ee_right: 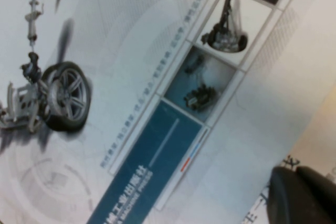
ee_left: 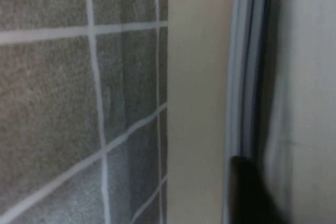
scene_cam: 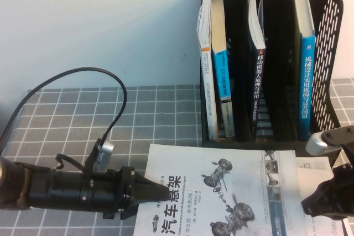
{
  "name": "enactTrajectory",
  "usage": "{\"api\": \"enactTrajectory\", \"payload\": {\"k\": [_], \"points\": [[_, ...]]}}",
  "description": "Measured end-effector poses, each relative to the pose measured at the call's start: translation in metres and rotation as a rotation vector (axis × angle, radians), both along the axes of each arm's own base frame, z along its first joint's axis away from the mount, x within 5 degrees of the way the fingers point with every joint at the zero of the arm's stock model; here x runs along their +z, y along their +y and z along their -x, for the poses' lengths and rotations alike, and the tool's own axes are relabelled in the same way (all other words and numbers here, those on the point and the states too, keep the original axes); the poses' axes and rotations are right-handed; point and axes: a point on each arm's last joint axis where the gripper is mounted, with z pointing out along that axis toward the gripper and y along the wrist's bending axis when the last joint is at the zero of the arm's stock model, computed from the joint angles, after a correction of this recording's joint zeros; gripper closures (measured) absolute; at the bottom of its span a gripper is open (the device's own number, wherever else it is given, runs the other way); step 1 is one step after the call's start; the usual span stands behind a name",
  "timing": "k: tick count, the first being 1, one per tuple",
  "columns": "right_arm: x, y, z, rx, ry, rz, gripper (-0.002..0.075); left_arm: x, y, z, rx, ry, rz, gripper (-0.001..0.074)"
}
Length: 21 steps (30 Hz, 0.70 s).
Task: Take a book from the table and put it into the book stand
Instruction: Pick up the book with your left arm
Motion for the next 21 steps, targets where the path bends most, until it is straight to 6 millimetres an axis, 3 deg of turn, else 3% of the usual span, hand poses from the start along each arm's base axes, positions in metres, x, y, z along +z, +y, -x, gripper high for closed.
{"api": "enactTrajectory", "payload": {"k": [4,8,11,16,21], "points": [[0.000,0.000,0.000,0.033,-0.020,0.011,0.0729,0.002,-0.001,0.001,-0.011,-0.006,0.021,0.0624],[0.005,-0.001,0.000,0.063,-0.066,0.032,0.0729,0.004,0.000,0.000,-0.009,-0.017,0.023,0.0623],[0.023,-0.004,0.001,0.075,-0.138,0.056,0.0729,0.013,0.002,0.000,-0.011,-0.035,0.015,0.0623],[0.070,-0.019,0.009,0.031,-0.293,0.107,0.0729,0.048,0.002,0.000,-0.026,-0.105,-0.018,0.0624],[0.106,-0.032,0.025,-0.006,-0.438,0.144,0.0729,0.109,0.000,0.000,-0.012,-0.252,-0.016,0.0624]]}}
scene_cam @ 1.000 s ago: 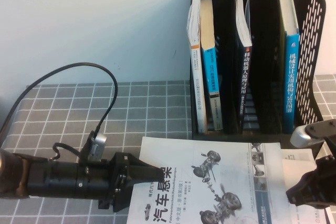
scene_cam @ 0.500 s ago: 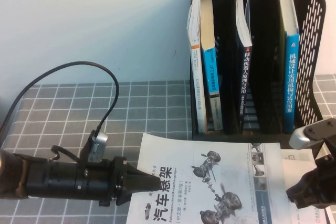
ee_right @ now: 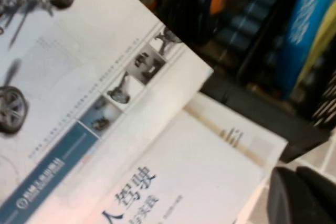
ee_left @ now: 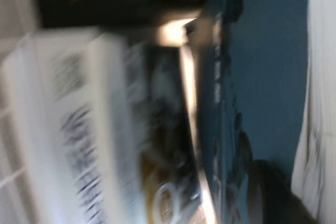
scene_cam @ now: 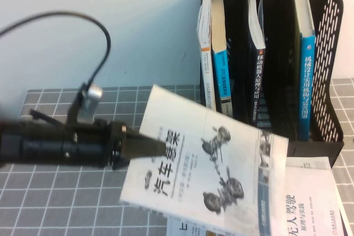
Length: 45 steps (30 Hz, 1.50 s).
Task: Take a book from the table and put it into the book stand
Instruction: Pick up the book with your left arm, then place the book on the book shelf
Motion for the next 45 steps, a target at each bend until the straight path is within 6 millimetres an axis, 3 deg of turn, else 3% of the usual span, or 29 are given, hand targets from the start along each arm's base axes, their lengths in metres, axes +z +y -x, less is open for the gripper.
{"api": "enactTrajectory", "payload": {"k": [7,16,19,25,29,33,40,45], "points": [[0.017,-0.006,0.013,-0.020,-0.088,0.003,0.0729,0.079,-0.011,0.007,-0.013,-0.211,-0.017,0.0623],[0.021,-0.019,0.011,-0.085,-0.075,0.053,0.0730,0.165,-0.055,0.001,0.043,-0.351,0.051,0.0623],[0.034,-0.030,0.012,-0.152,-0.058,0.051,0.0730,0.191,-0.072,0.004,0.079,-0.413,0.070,0.0623],[0.078,-0.055,0.022,-0.275,-0.126,0.067,0.0730,0.230,-0.097,0.001,0.233,-0.547,0.112,0.0623],[0.098,-0.067,0.025,-0.336,-0.165,0.071,0.0730,0.239,-0.112,-0.010,0.343,-0.566,0.127,0.0623],[0.101,-0.069,0.026,-0.348,-0.165,0.072,0.0730,0.237,-0.133,-0.022,0.407,-0.588,0.124,0.0623],[0.101,-0.071,0.027,-0.370,-0.159,0.066,0.0730,0.212,-0.178,-0.027,0.316,-0.614,0.054,0.0623],[0.101,-0.071,0.027,-0.374,-0.155,0.072,0.0730,0.195,-0.186,-0.027,0.223,-0.620,-0.049,0.0623]]}}
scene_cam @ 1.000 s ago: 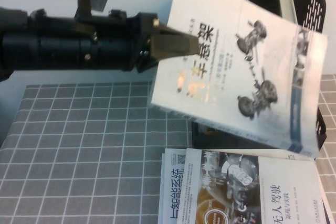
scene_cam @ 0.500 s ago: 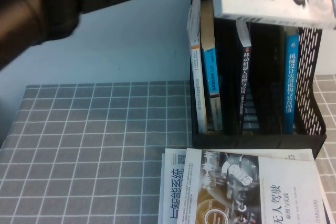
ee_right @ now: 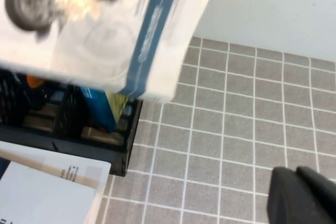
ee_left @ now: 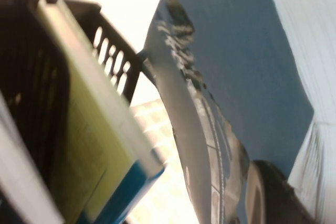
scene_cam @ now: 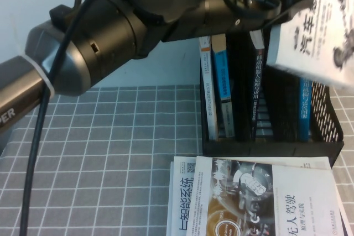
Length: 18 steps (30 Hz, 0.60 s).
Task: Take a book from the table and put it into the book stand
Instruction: Place the book on the book shelf
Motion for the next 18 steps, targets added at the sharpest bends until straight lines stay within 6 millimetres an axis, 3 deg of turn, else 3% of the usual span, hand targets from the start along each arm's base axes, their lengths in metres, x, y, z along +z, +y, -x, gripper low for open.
{"api": "enactTrajectory", "payload": {"k": [11,18], "points": [[-0.002,0.001,0.002,0.006,0.028,-0.006,0.0730,-0.023,0.012,-0.003,0.097,0.101,-0.281,0.0624],[-0.004,0.004,0.004,0.020,0.063,-0.041,0.0730,-0.018,0.011,0.000,0.155,0.136,-0.294,0.0624]]}}
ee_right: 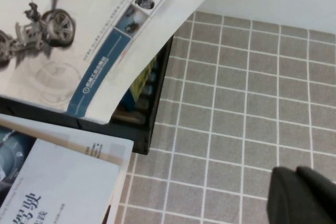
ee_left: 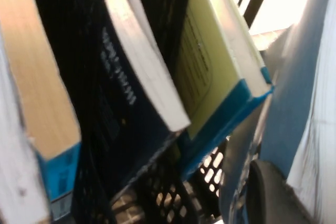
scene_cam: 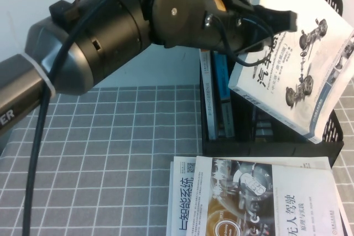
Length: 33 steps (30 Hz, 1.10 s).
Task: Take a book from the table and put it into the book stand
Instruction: Place the book on the book shelf
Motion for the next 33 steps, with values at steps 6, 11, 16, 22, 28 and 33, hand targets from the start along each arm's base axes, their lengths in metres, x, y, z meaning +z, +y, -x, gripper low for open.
{"api": "enactTrajectory", "payload": {"k": [6,11,16,22,28,33], "points": [[-0.001,0.002,0.001,0.008,0.015,-0.021,0.0730,0.028,-0.021,0.026,-0.045,-0.096,-0.065,0.0624],[-0.002,0.002,0.002,0.012,0.028,-0.026,0.0730,0.065,-0.025,0.048,0.048,-0.205,-0.131,0.0624],[-0.001,0.004,0.002,0.016,0.026,-0.048,0.0730,0.098,-0.023,0.066,0.107,-0.304,-0.119,0.0624],[-0.001,0.005,0.002,0.020,0.024,-0.063,0.0730,0.093,-0.034,0.058,0.157,-0.294,-0.129,0.0624],[0.000,0.008,0.001,0.030,0.016,-0.099,0.0730,0.052,-0.063,0.034,0.209,-0.216,-0.187,0.0624],[0.001,0.012,0.001,0.076,0.000,-0.116,0.0730,0.031,-0.080,0.027,0.215,-0.172,-0.203,0.0624]]}}
